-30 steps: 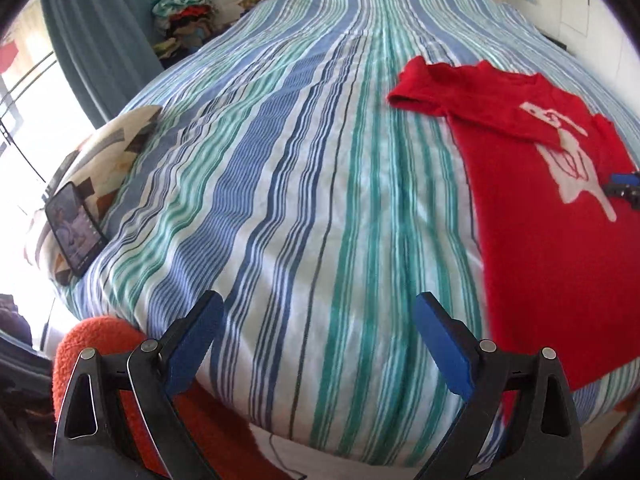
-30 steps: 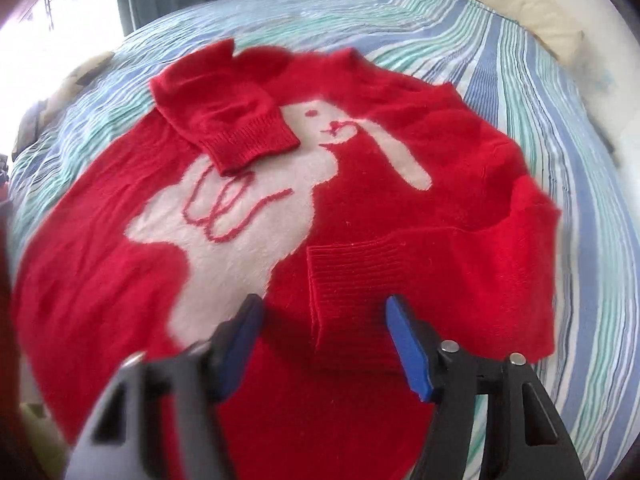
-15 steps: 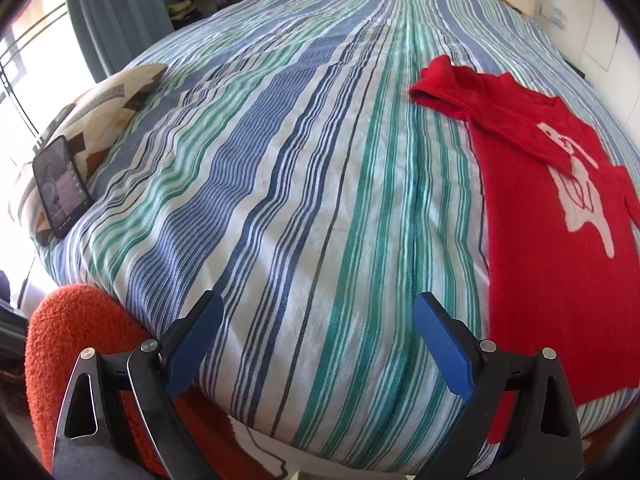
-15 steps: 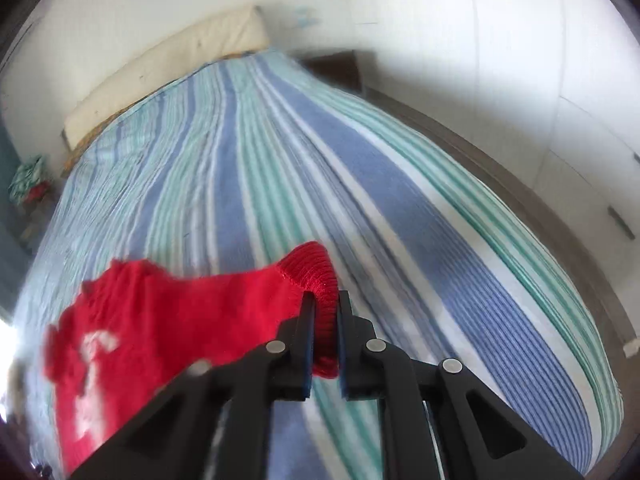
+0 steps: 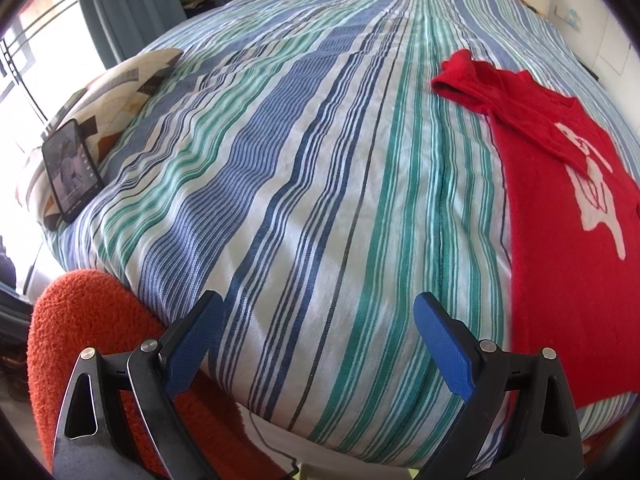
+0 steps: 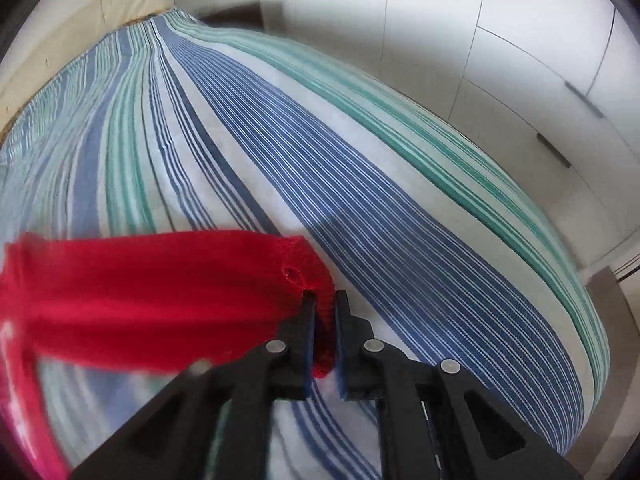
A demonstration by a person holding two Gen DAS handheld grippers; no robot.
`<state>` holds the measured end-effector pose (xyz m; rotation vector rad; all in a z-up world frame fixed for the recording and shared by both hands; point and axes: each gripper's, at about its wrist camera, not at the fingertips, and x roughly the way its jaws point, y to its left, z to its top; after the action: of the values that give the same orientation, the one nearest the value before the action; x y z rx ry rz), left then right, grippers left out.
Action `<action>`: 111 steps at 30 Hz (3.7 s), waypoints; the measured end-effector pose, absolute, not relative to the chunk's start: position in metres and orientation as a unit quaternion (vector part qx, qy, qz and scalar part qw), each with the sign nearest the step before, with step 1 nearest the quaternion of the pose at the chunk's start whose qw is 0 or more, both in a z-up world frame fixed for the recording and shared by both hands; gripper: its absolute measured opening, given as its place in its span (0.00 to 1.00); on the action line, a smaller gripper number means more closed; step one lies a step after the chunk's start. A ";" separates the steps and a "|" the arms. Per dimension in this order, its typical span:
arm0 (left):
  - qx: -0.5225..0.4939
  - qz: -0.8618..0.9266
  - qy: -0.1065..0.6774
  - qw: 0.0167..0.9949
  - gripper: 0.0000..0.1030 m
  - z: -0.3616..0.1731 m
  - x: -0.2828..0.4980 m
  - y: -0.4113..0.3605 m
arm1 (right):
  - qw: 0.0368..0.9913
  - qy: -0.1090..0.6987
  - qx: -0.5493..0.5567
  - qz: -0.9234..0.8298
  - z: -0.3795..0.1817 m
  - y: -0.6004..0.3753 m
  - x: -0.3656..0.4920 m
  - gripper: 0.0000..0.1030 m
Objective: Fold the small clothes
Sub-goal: 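Grasp a sleeve cuff with the right tool and fold it across the body, then open the right tool and release the folded sleeve, then grasp the other sleeve cuff with the left tool and fold it across, then lay the sleeve flat across the sweater and open the left tool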
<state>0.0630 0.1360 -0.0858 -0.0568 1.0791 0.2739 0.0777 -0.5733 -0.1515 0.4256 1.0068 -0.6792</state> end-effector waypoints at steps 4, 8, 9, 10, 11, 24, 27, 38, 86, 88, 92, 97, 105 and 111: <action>-0.014 0.116 0.502 0.857 0.94 -0.075 0.063 0.134 | 0.798 0.471 0.168 -0.336 -0.156 -0.570 0.083 0.08; 0.037 0.053 0.459 0.886 0.94 -0.029 0.075 0.110 | 0.808 0.459 0.182 -0.321 -0.146 -0.566 0.078 0.75; 0.049 0.028 0.442 0.895 0.94 -0.012 0.080 0.100 | 0.814 0.452 0.180 -0.318 -0.139 -0.564 0.073 0.76; 0.060 0.000 0.424 0.904 0.94 0.006 0.088 0.088 | 0.820 0.444 0.170 -0.319 -0.131 -0.558 0.073 0.76; 0.070 -0.032 0.406 0.911 0.94 0.024 0.097 0.074 | 0.827 0.438 0.152 -0.318 -0.121 -0.552 0.068 0.76; 0.179 -0.267 0.526 0.787 0.82 -0.056 0.254 -0.132 | 0.909 0.356 -0.056 -0.209 -0.053 -0.396 -0.024 0.86; 0.173 -0.248 0.549 0.779 0.79 -0.080 0.269 -0.141 | 0.910 0.348 -0.074 -0.214 -0.054 -0.388 -0.027 0.86; 0.069 -0.227 0.537 0.809 0.06 -0.047 0.274 -0.076 | 0.909 0.352 -0.058 -0.218 -0.055 -0.398 -0.023 0.86; -0.151 0.258 0.551 0.779 0.03 -0.119 0.247 0.330 | 0.888 0.405 -0.039 -0.215 -0.071 -0.410 -0.008 0.86; -0.160 0.252 0.550 0.780 0.08 -0.117 0.247 0.333 | 0.888 0.405 -0.040 -0.215 -0.071 -0.409 -0.008 0.86; -0.191 0.261 0.511 0.796 0.62 -0.085 0.222 0.343 | 0.889 0.402 -0.045 -0.215 -0.070 -0.408 -0.011 0.86; -0.177 0.183 0.472 0.844 0.64 -0.040 0.211 0.320 | 0.888 0.405 -0.034 -0.215 -0.070 -0.412 -0.008 0.86; -0.081 0.046 0.485 0.870 0.66 -0.047 0.256 0.201 | 0.883 0.414 -0.052 -0.217 -0.073 -0.405 -0.004 0.86; -0.032 0.128 0.578 0.806 0.69 -0.119 0.260 0.193 | 0.882 0.415 -0.049 -0.216 -0.073 -0.407 -0.003 0.86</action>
<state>0.2602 0.1929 -0.1191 -0.0688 1.2365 0.2746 -0.0034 -0.4066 -0.0729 -0.1023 0.8650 -0.4493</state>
